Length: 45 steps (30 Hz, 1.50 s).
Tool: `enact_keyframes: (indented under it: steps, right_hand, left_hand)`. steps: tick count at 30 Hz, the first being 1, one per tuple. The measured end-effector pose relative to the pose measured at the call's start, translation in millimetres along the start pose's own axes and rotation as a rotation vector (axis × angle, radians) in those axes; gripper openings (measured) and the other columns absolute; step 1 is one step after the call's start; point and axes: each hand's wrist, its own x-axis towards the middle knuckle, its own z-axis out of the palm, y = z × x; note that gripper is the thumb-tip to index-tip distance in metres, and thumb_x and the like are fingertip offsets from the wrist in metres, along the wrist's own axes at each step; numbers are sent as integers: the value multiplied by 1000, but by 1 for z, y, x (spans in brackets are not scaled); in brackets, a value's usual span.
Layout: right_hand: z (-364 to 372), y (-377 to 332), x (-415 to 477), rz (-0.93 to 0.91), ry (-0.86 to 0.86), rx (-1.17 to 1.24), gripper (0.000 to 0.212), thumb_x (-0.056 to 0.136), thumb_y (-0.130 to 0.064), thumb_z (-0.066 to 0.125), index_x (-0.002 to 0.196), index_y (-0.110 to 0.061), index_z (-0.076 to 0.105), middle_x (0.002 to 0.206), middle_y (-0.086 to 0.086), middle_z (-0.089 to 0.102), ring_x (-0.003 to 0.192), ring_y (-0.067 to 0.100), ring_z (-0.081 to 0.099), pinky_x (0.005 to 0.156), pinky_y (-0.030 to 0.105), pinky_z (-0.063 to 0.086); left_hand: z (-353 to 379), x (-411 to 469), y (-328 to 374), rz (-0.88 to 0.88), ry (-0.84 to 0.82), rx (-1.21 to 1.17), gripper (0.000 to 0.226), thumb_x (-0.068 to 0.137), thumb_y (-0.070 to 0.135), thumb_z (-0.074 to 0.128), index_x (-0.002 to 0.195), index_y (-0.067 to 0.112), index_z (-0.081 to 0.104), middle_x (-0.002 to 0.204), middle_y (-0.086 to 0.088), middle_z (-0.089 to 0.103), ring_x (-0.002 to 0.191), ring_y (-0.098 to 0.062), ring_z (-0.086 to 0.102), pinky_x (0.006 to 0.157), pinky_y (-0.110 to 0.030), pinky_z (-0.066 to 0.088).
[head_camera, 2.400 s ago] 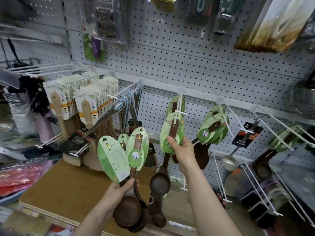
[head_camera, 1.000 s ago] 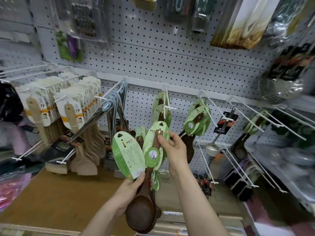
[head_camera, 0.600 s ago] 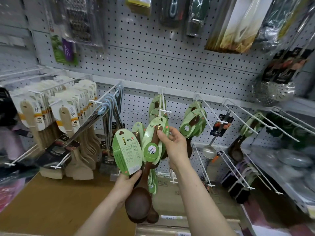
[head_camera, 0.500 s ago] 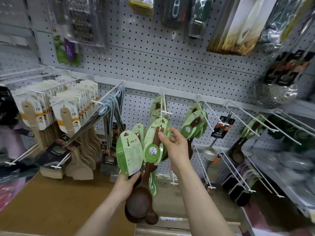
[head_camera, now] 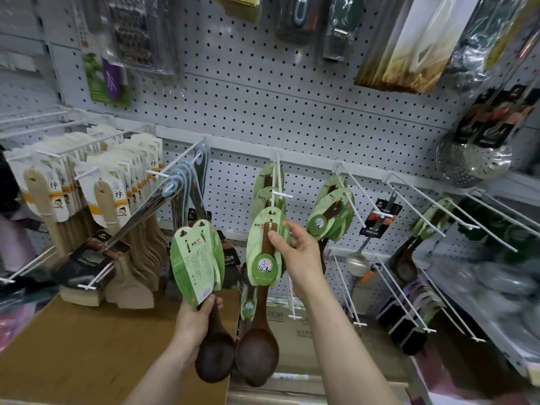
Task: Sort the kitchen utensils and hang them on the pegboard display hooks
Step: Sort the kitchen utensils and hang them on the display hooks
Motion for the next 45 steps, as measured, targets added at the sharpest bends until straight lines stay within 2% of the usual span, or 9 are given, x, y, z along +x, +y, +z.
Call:
enact_keyframes:
  steps: [6,10,14,18,26,34,37,41,45]
  right_hand:
    - [1,-4,19,-23,46,-87,20,91,-10,68,102,-27,65,98,0,76,93,20,72,84,39,59]
    - [1,-5,35,-39,85,-350,36,88,-32,70,123,-30,61,110,-4,70,104,21,67,92,48,55]
    - [-5,-14,44,-151,120,-657,45,92,-32,66,135,-25,56,126,-1,65,119,22,57,104,42,45]
    - [-4,-17,49,-292,167,-798,35,94,-23,64,129,-17,60,119,5,69,106,28,63,92,35,46]
    - [-3,2,65,-313,168,-701,27,93,-21,66,118,-15,60,106,1,68,98,23,63,86,39,50]
    - [6,16,55,-469,320,-691,58,82,-16,77,131,-20,47,128,-4,46,119,12,46,100,26,37]
    - [14,18,45,-499,404,-655,40,84,-19,75,117,-17,51,115,-4,50,108,14,51,93,28,43]
    - [24,29,34,-426,239,-604,9,93,-29,64,96,-21,62,93,-10,62,86,8,58,81,36,50]
    - [31,31,20,-274,92,-557,32,95,-46,56,114,-22,66,105,-14,68,96,1,61,88,28,50]
  left_hand:
    - [1,-3,7,5,-23,-9,23,97,6,52,119,13,51,93,-13,69,87,-23,67,72,-33,53]
    - [1,-3,11,31,-36,27,21,97,5,52,117,10,55,93,-13,70,86,-23,68,80,-38,52]
    - [1,-2,13,43,-61,48,20,97,5,51,115,11,55,94,-14,70,89,-24,68,80,-37,52]
    - [5,-2,14,52,-71,70,21,96,6,53,116,10,56,92,-13,71,90,-24,69,84,-39,52]
    - [20,-9,25,57,-110,77,15,95,6,54,100,17,61,83,-6,74,86,-20,70,74,-31,55]
    - [29,-13,34,49,-203,61,13,97,8,51,99,6,63,80,-5,72,81,-17,69,66,-21,54]
    - [33,-14,36,53,-221,57,13,97,8,51,99,4,63,84,-8,72,81,-18,69,61,-19,54]
    - [37,-16,36,46,-247,56,14,96,9,52,102,3,64,90,-11,74,86,-19,70,70,-23,56]
    - [36,-24,34,48,-270,81,12,95,7,55,97,11,67,92,-12,74,92,-25,70,87,-35,54]
